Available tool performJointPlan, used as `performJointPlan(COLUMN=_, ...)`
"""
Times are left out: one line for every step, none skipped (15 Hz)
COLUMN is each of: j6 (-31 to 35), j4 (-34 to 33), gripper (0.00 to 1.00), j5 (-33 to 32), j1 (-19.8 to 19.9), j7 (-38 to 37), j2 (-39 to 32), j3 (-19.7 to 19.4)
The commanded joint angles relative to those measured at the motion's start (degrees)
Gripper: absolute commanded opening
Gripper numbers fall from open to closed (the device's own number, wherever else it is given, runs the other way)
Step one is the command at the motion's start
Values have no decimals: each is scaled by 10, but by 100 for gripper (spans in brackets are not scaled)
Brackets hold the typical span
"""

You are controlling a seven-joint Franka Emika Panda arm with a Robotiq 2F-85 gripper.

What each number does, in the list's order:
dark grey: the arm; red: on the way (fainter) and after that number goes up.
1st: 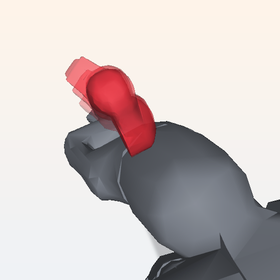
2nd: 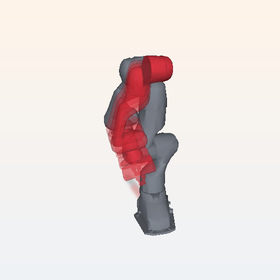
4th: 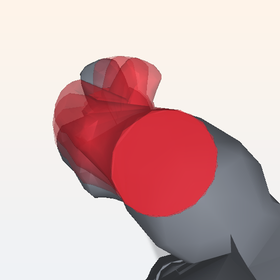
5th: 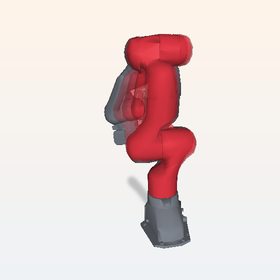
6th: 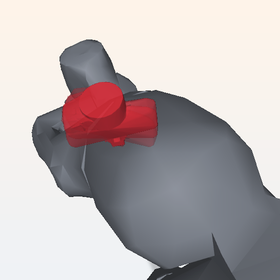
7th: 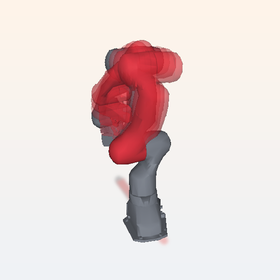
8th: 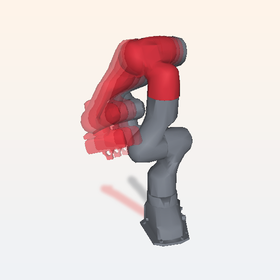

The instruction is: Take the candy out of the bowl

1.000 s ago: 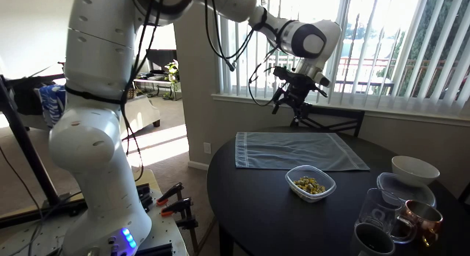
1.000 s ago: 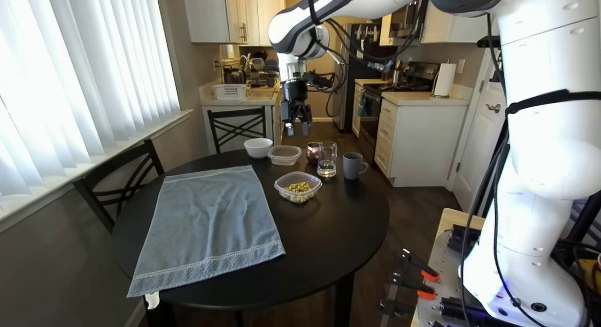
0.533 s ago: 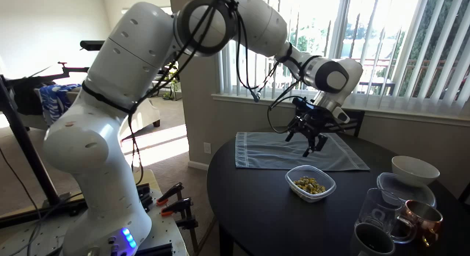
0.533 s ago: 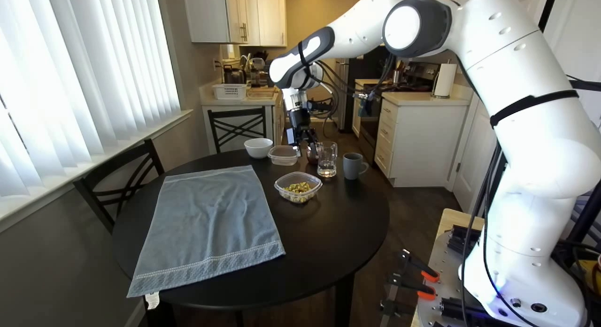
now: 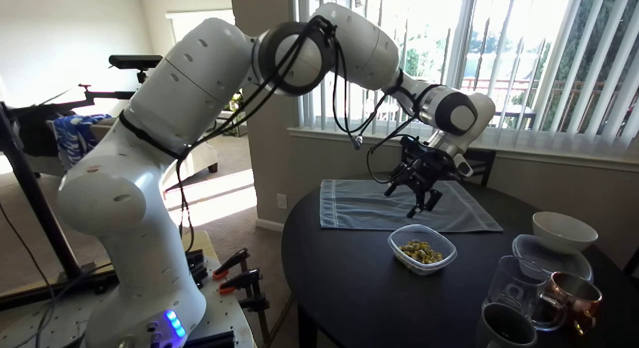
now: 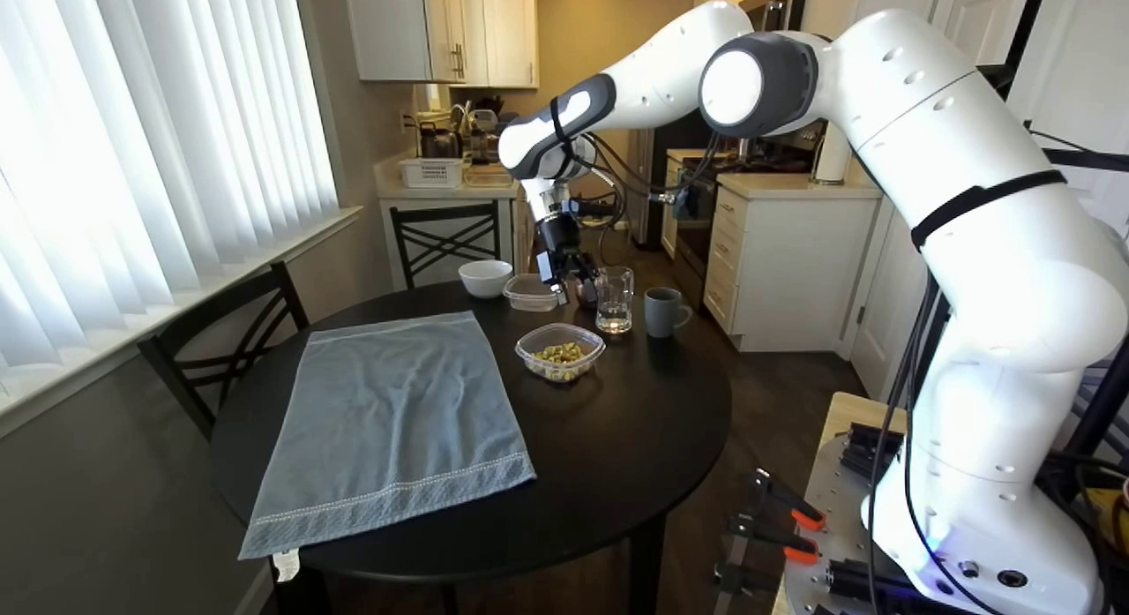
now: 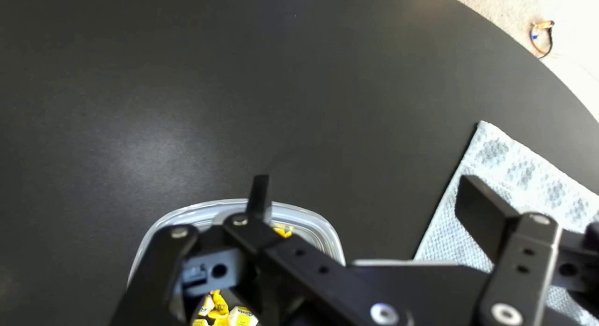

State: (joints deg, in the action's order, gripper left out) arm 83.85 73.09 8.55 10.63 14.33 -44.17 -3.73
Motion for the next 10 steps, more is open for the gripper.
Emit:
performJointPlan(j6=-2, j4=-3, gripper=100, j5=-5, j1=7, j7=-3, j2=-1, j3=9)
performJointPlan(j6=-2, j4=-3, gripper=100, j5=-5, j1=7, j7=-3, j2=-1, j3=9)
performJointPlan(j6=37, j4=-14, gripper=100, j5=-4, j1=6, j7=-19, j2=-11, j3=3)
performJointPlan(j6=73, j4=-29, gripper=100, j5=3, j1=6, j7=-49, j2=-26, j3=-3)
performJointPlan(j6=107, j4=-42, gripper=100, j5=1, j1=8, j7=-54, j2=-40, j3=-4)
performJointPlan(j6=144, j4=-48, gripper=100, j5=3, j1=10, j7=-65, j2=-50, j3=-5)
performJointPlan(j6=185, j4=-52, gripper=100, j5=4, j1=12, j7=-75, j2=-61, j3=-5)
performJointPlan(j6=223, j4=-58, gripper=100, j5=5, j1=15, j7=-87, j2=-74, j3=-6)
performJointPlan(j6=259, j4=-60, gripper=100, j5=4, j1=15, j7=-103, j2=-85, j3=-9)
performJointPlan(j6=295, j4=-59, gripper=100, j5=4, j1=17, j7=-122, j2=-94, j3=-11)
